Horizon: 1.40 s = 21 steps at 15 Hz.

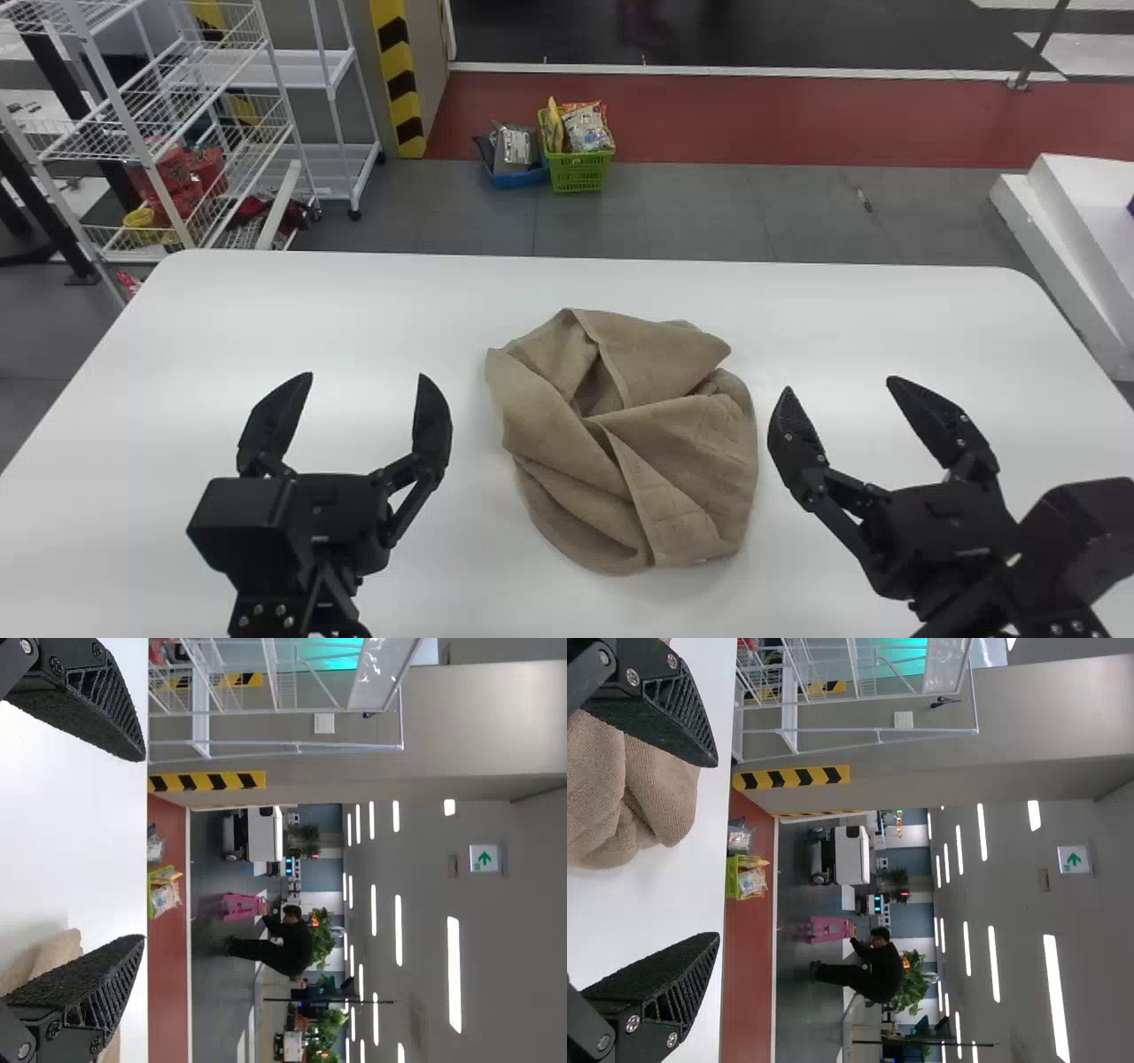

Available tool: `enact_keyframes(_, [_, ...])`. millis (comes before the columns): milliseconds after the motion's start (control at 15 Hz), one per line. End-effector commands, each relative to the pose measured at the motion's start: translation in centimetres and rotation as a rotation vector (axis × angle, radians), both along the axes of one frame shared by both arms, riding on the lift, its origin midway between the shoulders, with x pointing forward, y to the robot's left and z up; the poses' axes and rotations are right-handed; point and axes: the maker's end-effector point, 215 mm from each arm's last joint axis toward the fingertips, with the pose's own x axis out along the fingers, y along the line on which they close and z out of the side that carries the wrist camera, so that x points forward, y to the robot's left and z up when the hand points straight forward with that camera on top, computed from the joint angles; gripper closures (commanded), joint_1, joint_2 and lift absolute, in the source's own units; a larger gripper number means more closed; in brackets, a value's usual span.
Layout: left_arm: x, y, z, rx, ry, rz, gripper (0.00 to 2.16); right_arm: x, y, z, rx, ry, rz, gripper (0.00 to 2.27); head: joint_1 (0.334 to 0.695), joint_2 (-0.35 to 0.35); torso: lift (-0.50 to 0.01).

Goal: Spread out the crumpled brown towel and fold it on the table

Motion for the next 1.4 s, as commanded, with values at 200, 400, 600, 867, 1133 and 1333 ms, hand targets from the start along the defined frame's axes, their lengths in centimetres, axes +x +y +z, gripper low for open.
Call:
enact_keyframes(200, [0.05, -0.05, -0.11, 0.006, 0.001, -0.004, 0.09, 0.01, 0.00, 0.08, 0.001, -0.001, -0.001, 0.13, 0.695, -0.001, -0.127])
enact_keyframes(400, [0.05, -0.04, -0.03, 0.008, 0.000, -0.005, 0.09, 0.01, 0.08, 0.17, 0.002, -0.003, 0.001, 0.13, 0.695, -0.001, -0.127])
enact_keyframes(600, [0.05, -0.15, 0.05, 0.007, -0.002, -0.008, 0.09, 0.01, 0.08, 0.08, 0.002, 0.000, 0.001, 0.13, 0.695, 0.000, -0.127])
enact_keyframes(867, [0.04, -0.37, 0.04, 0.006, -0.001, -0.015, 0.09, 0.01, 0.08, 0.16, 0.002, -0.001, 0.001, 0.13, 0.695, -0.004, -0.127])
enact_keyframes(1133, [0.04, -0.40, 0.04, 0.006, -0.001, -0.017, 0.09, 0.06, 0.08, 0.23, 0.002, -0.003, 0.001, 0.13, 0.695, -0.005, -0.127])
enact_keyframes(1333, [-0.02, -0.57, -0.03, 0.005, 0.000, -0.020, 0.09, 0.18, -0.40, 0.26, -0.003, -0.003, -0.007, 0.13, 0.695, -0.005, -0.127])
